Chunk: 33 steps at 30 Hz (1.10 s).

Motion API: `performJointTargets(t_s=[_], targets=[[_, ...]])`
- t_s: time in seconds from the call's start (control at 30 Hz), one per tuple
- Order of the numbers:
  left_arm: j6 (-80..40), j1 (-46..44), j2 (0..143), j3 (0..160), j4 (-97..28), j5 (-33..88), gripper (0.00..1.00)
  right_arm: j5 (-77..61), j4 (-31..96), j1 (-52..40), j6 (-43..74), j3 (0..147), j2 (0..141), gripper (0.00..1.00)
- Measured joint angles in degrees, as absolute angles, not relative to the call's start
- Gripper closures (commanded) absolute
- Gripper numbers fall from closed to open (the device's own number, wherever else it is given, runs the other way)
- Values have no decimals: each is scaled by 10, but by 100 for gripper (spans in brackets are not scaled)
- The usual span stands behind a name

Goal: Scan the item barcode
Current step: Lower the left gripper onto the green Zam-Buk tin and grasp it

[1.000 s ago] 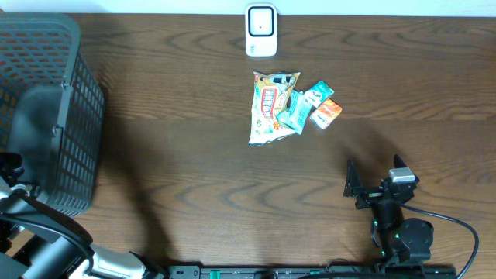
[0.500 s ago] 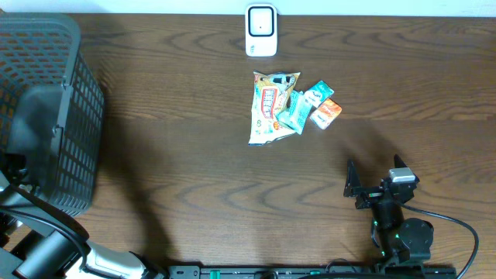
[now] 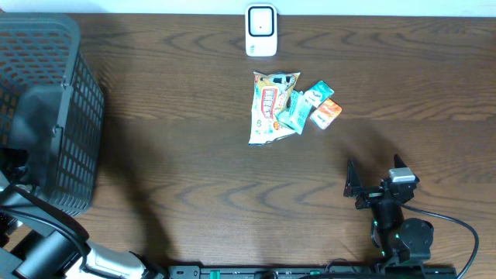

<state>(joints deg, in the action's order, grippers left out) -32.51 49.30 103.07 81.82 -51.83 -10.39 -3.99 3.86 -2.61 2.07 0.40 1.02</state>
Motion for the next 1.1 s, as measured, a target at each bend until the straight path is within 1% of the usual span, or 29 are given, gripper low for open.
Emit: performJointTargets(t_s=[0.5,1.1], targets=[[-323,493,1031,778,-490,-139,27,-40,39,-26,20,4,10,1],[-321,506,1031,704,-410,-141,27,-40,39,-26,20,4,10,1]])
